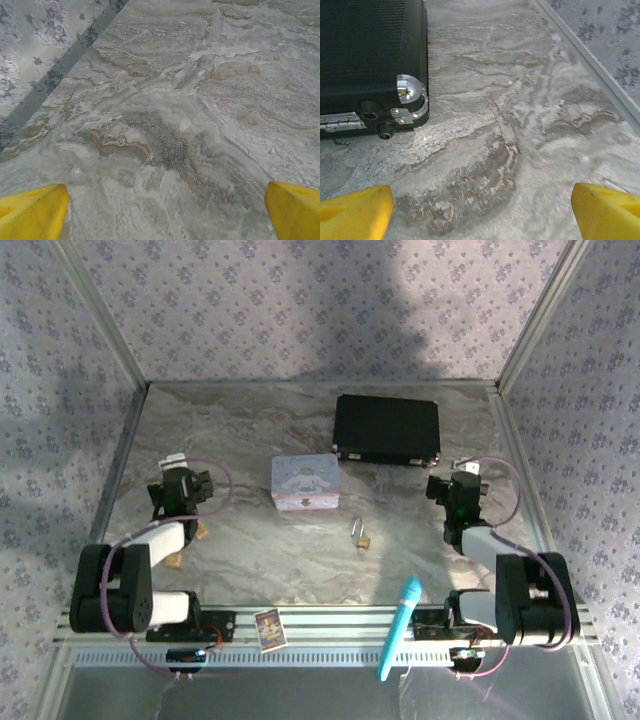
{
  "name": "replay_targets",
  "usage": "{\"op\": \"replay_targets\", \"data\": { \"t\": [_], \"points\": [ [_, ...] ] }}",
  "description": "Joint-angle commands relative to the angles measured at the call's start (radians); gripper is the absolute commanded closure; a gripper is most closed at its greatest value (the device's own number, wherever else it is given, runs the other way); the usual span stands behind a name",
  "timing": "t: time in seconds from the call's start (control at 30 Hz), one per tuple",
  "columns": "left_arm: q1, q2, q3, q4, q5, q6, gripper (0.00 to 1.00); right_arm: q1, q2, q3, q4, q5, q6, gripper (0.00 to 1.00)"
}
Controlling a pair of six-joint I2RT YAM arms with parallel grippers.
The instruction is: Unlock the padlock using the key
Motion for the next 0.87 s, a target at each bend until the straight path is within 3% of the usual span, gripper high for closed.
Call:
{"op": "replay_targets", "data": {
  "t": [0.0,0.13,0.17,0.23,0.4,0.83],
  "points": [
    [0.009,0.031,-0.021,0.225,0.116,0.03,0.0,-0.016,0.073,-0.008,0.225,-0.094,-0.081,0.09],
    [0.041,0.175,-0.034,0.376,0.189,0.023,0.0,-0.029,0.2,0.015,0.298,-0.151,-0.092,0.09],
    [0.041,0.21,-0.03,0.416,0.207,0.034,0.0,-0.027,0.243,0.028,0.321,-0.159,-0.1,0.04],
    [0.032,0.195,0.006,0.318,0.239,0.058,0.0,-0.053,0.238,0.059,0.241,-0.206,-0.088,0.01],
    [0.03,0.207,0.015,0.328,0.288,0.082,0.0,-0.063,0.24,0.057,0.256,-0.226,-0.083,0.01],
    [0.014,0.207,0.013,0.328,0.258,0.091,0.0,-0.062,0.244,0.056,0.262,-0.225,-0.083,0.01]
  ]
}}
